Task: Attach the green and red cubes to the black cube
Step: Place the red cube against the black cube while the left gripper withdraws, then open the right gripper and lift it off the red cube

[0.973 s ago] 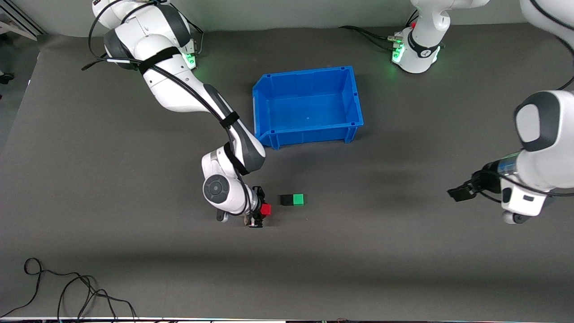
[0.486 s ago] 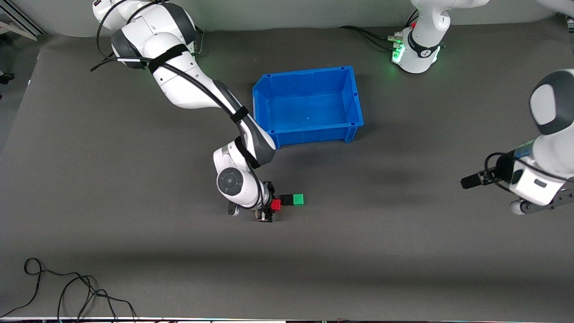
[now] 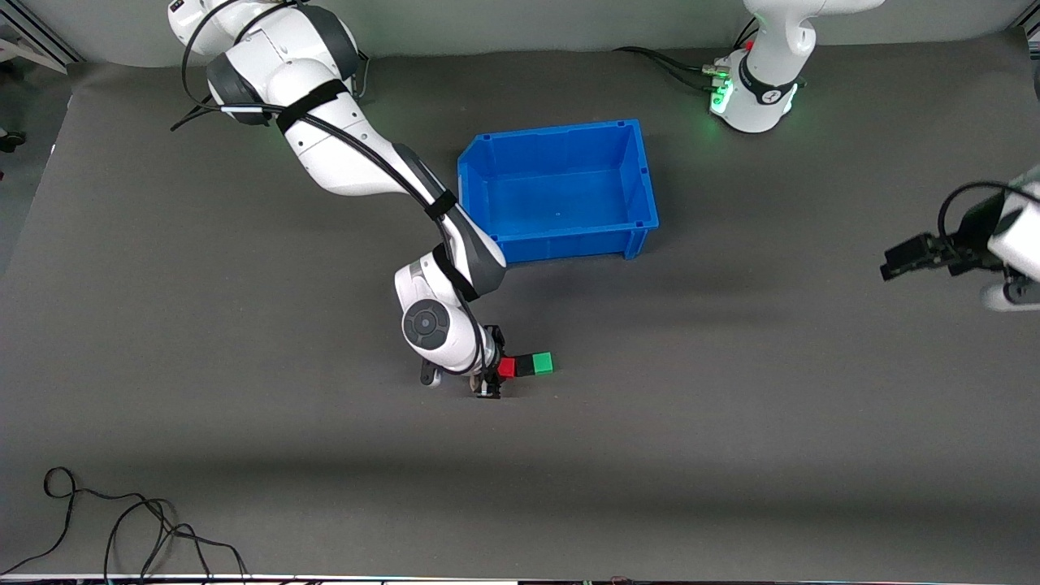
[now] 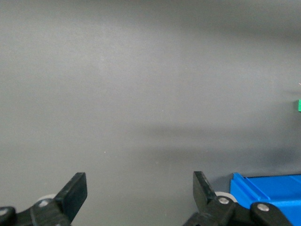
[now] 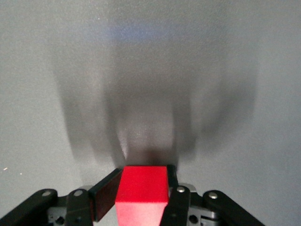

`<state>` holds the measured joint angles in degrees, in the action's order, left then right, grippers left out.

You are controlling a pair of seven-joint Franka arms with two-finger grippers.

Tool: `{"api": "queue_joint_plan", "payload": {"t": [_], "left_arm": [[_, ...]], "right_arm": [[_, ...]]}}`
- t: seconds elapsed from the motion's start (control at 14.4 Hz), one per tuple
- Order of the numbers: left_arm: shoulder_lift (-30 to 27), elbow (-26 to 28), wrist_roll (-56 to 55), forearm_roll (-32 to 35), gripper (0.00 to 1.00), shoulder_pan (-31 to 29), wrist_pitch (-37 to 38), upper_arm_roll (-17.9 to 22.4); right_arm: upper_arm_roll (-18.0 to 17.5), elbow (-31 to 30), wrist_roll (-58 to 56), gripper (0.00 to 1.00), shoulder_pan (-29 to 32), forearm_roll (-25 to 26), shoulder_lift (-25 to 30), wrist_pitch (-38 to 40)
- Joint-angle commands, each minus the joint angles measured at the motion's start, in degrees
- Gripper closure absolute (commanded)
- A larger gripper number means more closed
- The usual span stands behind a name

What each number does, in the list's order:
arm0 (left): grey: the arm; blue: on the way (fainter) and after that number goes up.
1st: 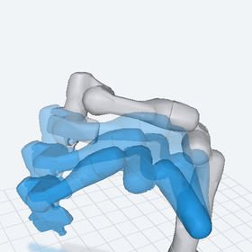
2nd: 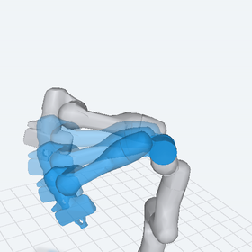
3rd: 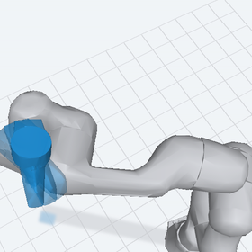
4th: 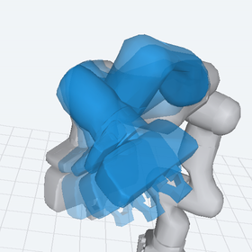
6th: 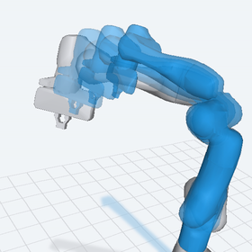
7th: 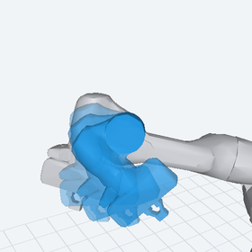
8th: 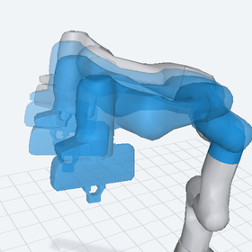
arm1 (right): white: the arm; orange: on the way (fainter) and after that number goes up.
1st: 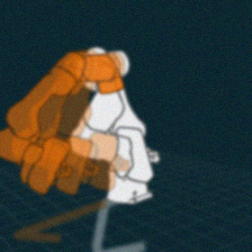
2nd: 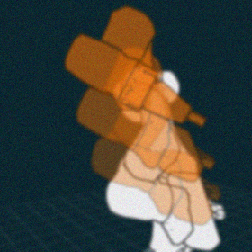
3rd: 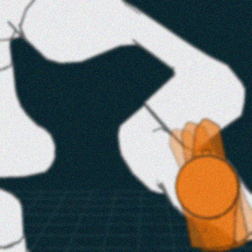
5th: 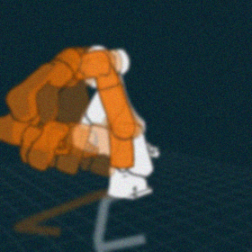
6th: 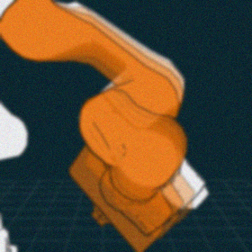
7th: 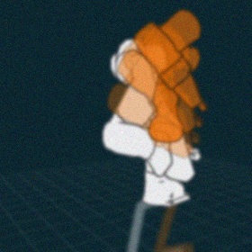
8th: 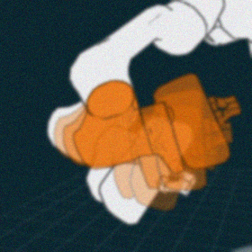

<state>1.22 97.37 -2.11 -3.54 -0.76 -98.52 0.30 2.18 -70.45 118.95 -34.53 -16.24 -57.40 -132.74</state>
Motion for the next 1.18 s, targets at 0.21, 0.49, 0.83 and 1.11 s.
{"api": "queue_joint_plan", "payload": {"t": [0.21, 0.49, 0.83, 1.11], "left_arm": [[-0.61, -3.92, -1.31, 0.47, 0.00, 4.01, 6.47, -0.21], [-0.34, -6.83, -1.32, 0.47, 0.00, 4.10, 13.07, -0.21], [1.24, -9.83, -1.32, 0.99, 0.00, 4.19, 14.05, -1.09], [1.06, -9.65, -0.26, 2.58, 0.00, 4.28, 14.58, -1.53]], "right_arm": [[0.54, 1.36, -0.39, 0.00, -0.37, -0.37, -0.44, -0.51], [1.25, 1.81, -3.46, 0.00, 2.52, 5.23, 0.70, 0.02], [1.25, 4.97, -8.70, 0.00, 7.80, 15.00, 3.69, 11.68], [1.25, 4.97, -24.17, 0.00, 12.54, 14.48, 10.62, 21.09]]}}
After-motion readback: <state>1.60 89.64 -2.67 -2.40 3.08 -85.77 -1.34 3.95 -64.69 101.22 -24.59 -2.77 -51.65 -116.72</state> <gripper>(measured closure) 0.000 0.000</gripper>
